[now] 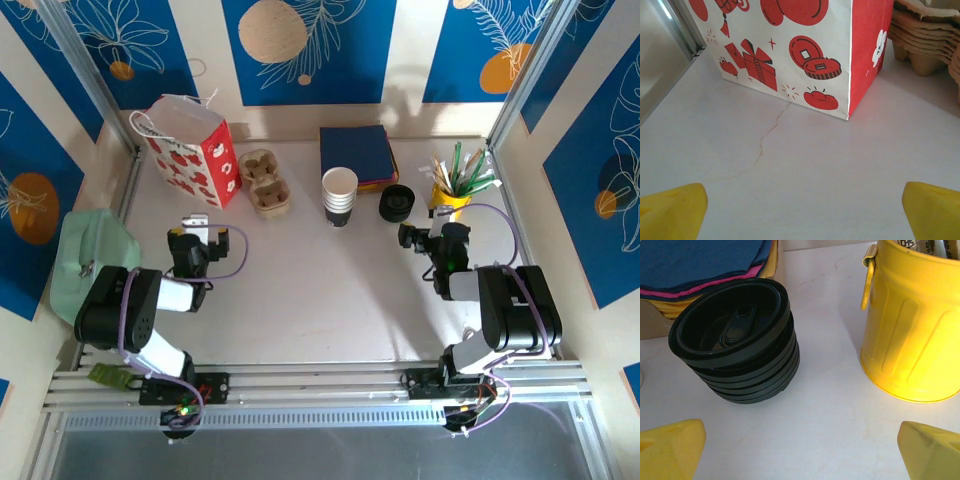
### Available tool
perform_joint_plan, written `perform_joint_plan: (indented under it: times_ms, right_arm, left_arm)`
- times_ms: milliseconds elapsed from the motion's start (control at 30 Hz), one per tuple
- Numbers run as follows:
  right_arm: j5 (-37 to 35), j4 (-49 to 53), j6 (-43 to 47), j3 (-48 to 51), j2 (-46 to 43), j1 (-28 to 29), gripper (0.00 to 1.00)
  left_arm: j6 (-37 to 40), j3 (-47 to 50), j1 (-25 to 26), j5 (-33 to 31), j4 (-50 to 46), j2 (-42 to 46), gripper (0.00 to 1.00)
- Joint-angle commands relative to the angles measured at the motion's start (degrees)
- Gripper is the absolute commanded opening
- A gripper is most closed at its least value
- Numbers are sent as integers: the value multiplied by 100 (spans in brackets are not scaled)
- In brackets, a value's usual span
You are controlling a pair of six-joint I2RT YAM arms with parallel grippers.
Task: Pack the takeout coffee
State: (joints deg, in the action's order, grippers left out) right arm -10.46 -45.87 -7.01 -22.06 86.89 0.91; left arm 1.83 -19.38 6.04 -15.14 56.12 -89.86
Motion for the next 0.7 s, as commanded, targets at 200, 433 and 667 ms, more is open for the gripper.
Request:
perform_joint_plan:
  times_ms: [200, 433, 667]
  right_arm:
    - [141, -117, 40, -142, 32, -20, 99]
    - [185, -89, 25, -155, 30, -38, 99]
    - [185, -114, 40, -148, 30, -38, 99]
  left_arm:
    - [-86, -80, -59, 156, 70, 5, 99]
    - [-85, -84, -58, 153, 63, 4, 99]
    - [-81, -75, -52, 152, 82, 4, 99]
